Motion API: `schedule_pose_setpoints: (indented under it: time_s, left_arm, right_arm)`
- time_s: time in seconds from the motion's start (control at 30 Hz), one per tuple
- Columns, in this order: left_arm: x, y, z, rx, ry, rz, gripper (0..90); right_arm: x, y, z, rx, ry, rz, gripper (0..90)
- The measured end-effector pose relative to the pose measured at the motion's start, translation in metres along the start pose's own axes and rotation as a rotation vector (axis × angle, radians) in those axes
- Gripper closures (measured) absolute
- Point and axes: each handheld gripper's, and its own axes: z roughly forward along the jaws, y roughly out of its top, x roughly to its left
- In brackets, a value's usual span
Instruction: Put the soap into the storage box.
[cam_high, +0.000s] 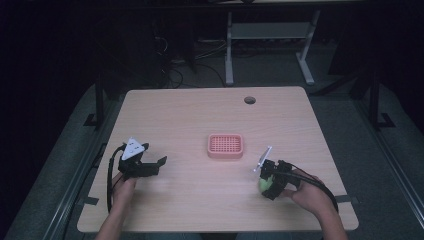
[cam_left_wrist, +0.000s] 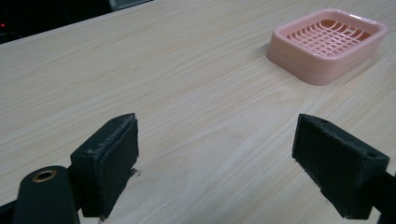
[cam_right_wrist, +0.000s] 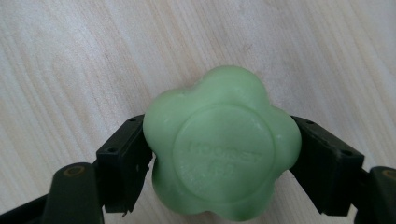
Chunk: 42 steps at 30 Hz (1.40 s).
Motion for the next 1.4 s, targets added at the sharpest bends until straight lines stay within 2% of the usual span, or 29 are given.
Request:
schedule_pose_setpoints:
  time_s: [0.17,0.57,0.97,1.33,1.4]
  left_arm:
    - [0.000,0.000,0.000,0.001,0.000,0.001,14.3]
    - [0.002,0.000,-0.002,-0.004,0.006,-0.004,14.3]
    - [0.001,0.000,-0.001,-0.006,0.005,-0.009,14.3]
    - [0.002,0.000,0.000,-0.004,0.006,-0.008,14.4]
    - [0.002,-0.001,0.000,-0.003,0.006,-0.018,14.3]
  right_arm:
    - [-0.003,-0.003,-0.008,-0.033,0.003,0.014,25.0]
    - [-0.005,0.001,-0.023,-0.071,-0.014,0.006,25.3]
    - [-0.016,0.006,-0.031,-0.109,0.008,0.029,25.4]
    - [-0.026,0.020,-0.040,-0.127,0.010,0.026,25.4]
    - [-0.028,0.024,-0.042,-0.126,0.007,0.018,25.4]
